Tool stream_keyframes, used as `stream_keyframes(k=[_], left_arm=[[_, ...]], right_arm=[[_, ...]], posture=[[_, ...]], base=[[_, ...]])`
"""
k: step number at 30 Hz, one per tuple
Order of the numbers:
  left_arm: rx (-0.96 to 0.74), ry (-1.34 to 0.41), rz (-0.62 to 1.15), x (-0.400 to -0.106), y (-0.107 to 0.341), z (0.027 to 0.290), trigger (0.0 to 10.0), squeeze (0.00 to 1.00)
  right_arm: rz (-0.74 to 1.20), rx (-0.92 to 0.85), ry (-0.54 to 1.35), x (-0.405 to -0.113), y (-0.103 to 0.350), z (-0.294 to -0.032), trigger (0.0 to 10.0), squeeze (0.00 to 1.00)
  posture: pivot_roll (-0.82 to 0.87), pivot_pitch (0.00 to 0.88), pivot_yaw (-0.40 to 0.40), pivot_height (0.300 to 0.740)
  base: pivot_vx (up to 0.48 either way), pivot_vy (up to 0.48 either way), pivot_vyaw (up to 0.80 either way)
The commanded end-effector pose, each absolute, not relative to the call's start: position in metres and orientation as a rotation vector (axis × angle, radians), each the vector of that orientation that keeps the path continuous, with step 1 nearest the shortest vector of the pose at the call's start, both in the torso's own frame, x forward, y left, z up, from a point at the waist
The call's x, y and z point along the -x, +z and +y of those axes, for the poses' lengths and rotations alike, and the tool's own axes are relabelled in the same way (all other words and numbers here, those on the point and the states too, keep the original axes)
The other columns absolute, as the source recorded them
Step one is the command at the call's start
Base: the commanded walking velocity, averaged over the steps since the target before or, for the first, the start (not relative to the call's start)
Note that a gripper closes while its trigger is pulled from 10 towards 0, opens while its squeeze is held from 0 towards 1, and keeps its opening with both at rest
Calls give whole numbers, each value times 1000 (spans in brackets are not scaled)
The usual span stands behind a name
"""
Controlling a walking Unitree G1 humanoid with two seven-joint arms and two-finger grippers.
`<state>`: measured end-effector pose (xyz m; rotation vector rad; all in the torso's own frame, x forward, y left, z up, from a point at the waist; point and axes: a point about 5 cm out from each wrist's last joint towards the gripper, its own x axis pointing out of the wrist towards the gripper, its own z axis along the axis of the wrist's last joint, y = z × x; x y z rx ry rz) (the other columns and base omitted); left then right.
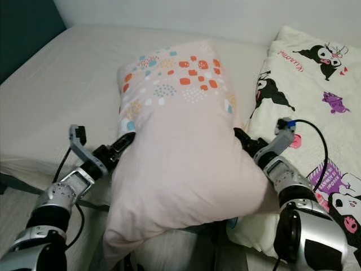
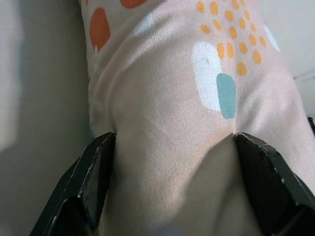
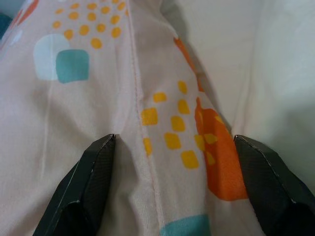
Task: Clean up the room
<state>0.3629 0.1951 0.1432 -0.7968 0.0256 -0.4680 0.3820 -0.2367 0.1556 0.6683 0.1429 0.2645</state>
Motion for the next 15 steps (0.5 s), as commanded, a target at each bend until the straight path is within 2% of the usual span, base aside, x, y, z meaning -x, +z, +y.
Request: stream_keyframes(k=[1,2,3,5,6,7,11,15], left_arm=[[817,-487,52,-361,137,189,10000,1000],[831,-496,44,-362,139,187,10000,1000],[835,-502,43,-364,141,184,10000,1000],[836,-504,43,-364,142,183,10000,1000],[841,-502,42,-365,143,181,10000,1000],[846,-503,40,-366,144,181,10000,1000],[862,-524,31,-365,146,179,10000,1000],[868,-547,30,-363,147,177,10000,1000]], right_arm=[[242,-673,296,-377,134,-223,10000,1000],[255,-678,319,-377,132,-217,10000,843],[268,-683,345,-377,130,-209,10000,537],[274,-686,360,-377,129,-205,10000,537],[277,-705,388,-377,129,-199,10000,141],[280,-729,423,-378,129,-192,10000,0],[297,-781,506,-376,127,-176,10000,0],[306,-811,515,-374,124,-173,10000,0]], posture=[[68,377,4,567],[66,375,6,567],[67,373,5,567],[67,373,5,567],[68,372,4,567],[67,372,3,567],[52,367,6,567],[45,366,7,567]], base=[[0,0,0],[0,0,0],[0,0,0],[0,0,0],[0,0,0],[0,0,0],[0,0,0],[0,0,0]])
